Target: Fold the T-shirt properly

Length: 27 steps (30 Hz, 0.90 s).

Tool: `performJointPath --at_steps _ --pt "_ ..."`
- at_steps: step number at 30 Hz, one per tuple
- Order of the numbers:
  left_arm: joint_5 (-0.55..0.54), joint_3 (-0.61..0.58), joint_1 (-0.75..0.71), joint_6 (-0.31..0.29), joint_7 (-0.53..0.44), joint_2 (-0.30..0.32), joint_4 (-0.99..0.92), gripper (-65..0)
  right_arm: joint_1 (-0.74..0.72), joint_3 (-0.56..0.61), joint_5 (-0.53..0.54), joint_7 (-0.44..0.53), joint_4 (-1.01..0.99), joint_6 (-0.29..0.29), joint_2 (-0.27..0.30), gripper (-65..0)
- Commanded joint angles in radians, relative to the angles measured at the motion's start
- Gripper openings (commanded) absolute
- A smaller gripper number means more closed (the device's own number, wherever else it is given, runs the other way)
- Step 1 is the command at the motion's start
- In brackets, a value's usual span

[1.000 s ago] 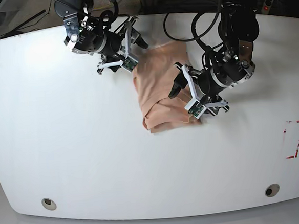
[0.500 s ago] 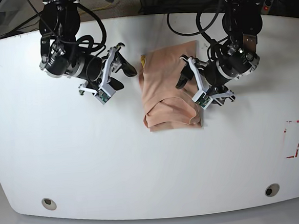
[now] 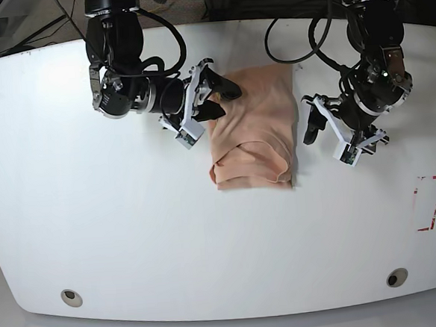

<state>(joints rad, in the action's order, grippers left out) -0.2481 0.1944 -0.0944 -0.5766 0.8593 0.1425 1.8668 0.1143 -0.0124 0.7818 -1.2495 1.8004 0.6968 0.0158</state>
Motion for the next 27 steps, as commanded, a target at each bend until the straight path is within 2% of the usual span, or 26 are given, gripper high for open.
performJointPath --at_steps 1,6,9,11,14,17,24,27 --pt "-0.01 0.01 0.014 0.0 -0.024 0.007 0.02 -26.0 -0.024 0.005 -0.023 0.035 -0.018 0.001 -0.001 -33.1" --pt "-0.01 0.01 0.011 0.0 -0.024 0.007 0.02 -26.0 -0.066 0.005 -0.207 0.121 -0.106 0.001 0.005 -33.5" --pt "-0.01 0.007 0.009 0.0 -0.022 0.004 0.02 -26.0 -0.084 0.002 -0.281 0.15 -0.104 0.001 0.033 -33.6" --pt "-0.01 0.007 0.009 0.0 -0.022 0.004 0.02 -26.0 -0.087 0.002 -0.244 0.149 -0.07 0.001 0.049 -33.6" --pt "-0.01 0.006 -0.009 0.0 -0.022 0.007 0.015 -26.0 -0.086 0.001 -0.115 0.11 0.002 0.001 0.095 -33.6" --pt "-0.01 0.006 -0.015 0.0 -0.022 0.006 0.015 -26.0 -0.08 0.001 0.015 0.07 0.028 0.001 0.105 -33.6" --pt "-0.01 0.006 -0.035 0.0 -0.022 0.007 0.015 -26.0 -0.043 -0.019 0.163 0.063 0.026 0.001 0.089 -33.1" --pt "-0.01 0.006 -0.041 0.0 -0.022 0.007 0.018 -26.0 -0.04 -0.019 0.183 0.063 0.017 0.001 0.075 -33.1"
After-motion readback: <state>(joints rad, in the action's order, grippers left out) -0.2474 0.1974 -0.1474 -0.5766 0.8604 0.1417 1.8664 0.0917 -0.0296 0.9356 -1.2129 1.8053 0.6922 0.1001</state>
